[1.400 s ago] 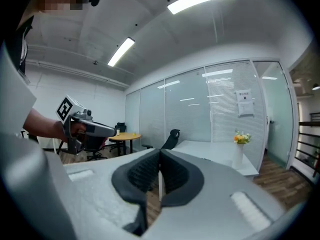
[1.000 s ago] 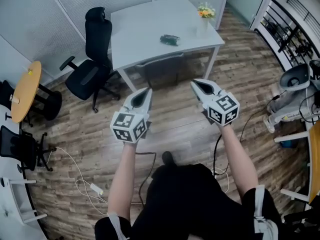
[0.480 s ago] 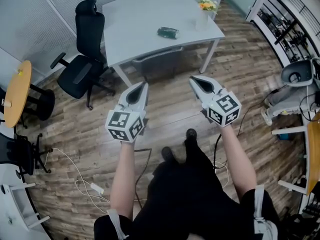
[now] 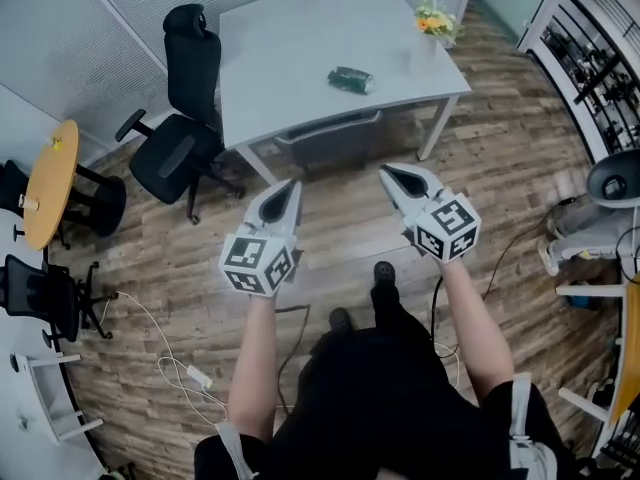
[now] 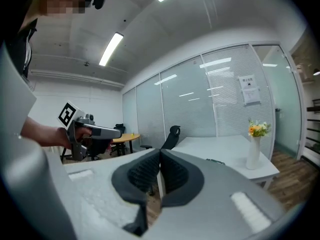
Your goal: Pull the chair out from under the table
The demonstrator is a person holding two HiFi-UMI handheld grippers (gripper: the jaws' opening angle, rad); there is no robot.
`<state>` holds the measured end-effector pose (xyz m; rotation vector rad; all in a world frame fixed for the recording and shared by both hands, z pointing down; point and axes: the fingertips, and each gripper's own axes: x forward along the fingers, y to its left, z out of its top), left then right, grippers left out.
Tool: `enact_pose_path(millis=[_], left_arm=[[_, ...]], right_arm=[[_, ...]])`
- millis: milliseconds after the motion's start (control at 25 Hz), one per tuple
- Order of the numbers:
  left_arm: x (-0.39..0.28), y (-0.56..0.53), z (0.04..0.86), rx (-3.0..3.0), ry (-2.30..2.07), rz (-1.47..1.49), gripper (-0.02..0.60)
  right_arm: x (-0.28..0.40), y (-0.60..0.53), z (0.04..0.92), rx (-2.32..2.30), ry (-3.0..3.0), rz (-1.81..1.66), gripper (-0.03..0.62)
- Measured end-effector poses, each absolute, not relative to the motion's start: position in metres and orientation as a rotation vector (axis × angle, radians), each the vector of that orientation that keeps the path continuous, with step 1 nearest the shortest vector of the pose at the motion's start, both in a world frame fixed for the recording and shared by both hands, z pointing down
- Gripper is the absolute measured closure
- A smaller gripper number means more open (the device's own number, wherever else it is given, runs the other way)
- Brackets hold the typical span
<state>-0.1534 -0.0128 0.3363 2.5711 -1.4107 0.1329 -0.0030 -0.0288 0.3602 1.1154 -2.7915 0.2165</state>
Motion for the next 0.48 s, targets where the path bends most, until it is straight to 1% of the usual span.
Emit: enact_pose_path(millis=[480], left_arm=[[-0.111,-0.091,0.339,2.479,-1.539,0.132,0.569]], right_arm=[[0.042,-0.114,0.372,0.955,-2.843,0.217,0.591]])
